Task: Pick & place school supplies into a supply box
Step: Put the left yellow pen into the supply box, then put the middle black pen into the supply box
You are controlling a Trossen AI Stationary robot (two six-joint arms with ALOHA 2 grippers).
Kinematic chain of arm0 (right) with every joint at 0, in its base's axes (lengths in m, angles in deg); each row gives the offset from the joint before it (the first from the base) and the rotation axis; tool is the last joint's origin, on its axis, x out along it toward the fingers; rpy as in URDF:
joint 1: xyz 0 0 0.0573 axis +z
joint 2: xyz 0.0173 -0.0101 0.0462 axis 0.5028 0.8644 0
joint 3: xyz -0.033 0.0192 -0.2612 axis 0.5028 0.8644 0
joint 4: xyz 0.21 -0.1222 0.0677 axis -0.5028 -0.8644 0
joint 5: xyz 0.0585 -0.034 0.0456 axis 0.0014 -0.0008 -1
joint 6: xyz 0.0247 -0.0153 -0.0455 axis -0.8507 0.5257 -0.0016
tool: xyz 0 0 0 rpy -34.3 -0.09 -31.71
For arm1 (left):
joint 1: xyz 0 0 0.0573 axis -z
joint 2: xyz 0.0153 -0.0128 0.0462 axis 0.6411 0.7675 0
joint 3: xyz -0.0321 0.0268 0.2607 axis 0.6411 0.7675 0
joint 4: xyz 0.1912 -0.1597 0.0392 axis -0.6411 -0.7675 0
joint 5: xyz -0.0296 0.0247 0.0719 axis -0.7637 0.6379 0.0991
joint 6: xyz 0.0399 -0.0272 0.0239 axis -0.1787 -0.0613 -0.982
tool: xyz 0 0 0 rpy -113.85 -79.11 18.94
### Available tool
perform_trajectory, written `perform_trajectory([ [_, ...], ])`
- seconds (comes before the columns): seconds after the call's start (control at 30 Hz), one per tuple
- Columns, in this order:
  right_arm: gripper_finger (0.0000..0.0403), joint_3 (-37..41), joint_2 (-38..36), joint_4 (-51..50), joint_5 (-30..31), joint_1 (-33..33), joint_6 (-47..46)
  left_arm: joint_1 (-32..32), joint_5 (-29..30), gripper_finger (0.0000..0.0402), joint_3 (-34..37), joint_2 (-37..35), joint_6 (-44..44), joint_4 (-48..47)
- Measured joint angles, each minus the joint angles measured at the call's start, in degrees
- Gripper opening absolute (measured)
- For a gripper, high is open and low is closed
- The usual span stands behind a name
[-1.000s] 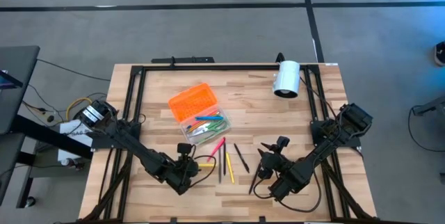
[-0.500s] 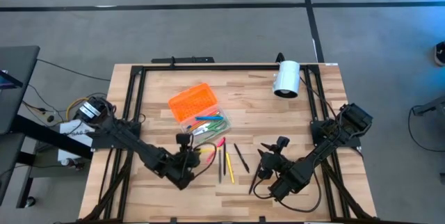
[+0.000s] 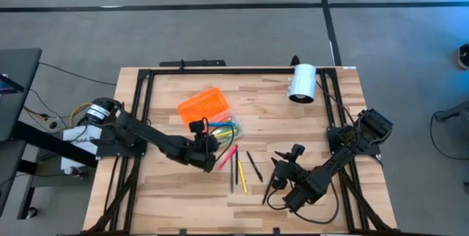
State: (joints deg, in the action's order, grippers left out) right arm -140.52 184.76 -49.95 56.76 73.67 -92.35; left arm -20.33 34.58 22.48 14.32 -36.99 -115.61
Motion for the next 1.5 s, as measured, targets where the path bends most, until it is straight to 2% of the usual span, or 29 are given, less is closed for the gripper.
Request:
perform_trajectory([
  [0.3, 0.0122, -0.02, 0.0, -0.09, 0.0, 0.0, 0.02, -2.8, -2.67, 0.0056, 0.0, 0.02, -0.09, -2.12],
  [0.47, 0.0122, 0.0, 0.0, -0.09, 0.0, 0.0, 0.02, -2.8, -0.52, 0.0085, 0.0, 0.02, 0.87, -2.86],
  [0.7, 0.0122, 0.0, 0.0, 0.26, 0.02, -0.02, 0.02, -2.67, -0.49, 0.0134, 0.0, 0.02, 1.07, -2.86],
  [0.9, 0.0122, -0.02, 0.0, 4.2, -0.15, -0.76, 0.96, -0.3, 0.5, 0.0158, 0.0, -0.3, 0.78, -2.85],
  [1.0, 0.0122, 0.0, 0.0, 10.1, -3.12, -2.1, 6.44, 2.44, 0.72, 0.0159, 0.0, -1.62, 0.78, -2.86],
  [1.23, 0.0122, -0.02, 0.0, 26.7, -14.83, -7.2, 21.91, 12.87, 4.26, 0.0154, 0.0, -4.49, 3.59, -3.69],
  [1.4, 0.0122, -0.02, 0.0, 30.09, -22.08, -10.9, 23.47, 20.72, 7.9, 0.0154, 0.85, -4.5, 10.27, -5.07],
  [1.5, 0.0122, -0.04, 0.34, 30.43, -25.74, -13.01, 21.19, 25.04, 11.31, 0.0154, 2.16, -4.5, 14.79, -5.16],
])
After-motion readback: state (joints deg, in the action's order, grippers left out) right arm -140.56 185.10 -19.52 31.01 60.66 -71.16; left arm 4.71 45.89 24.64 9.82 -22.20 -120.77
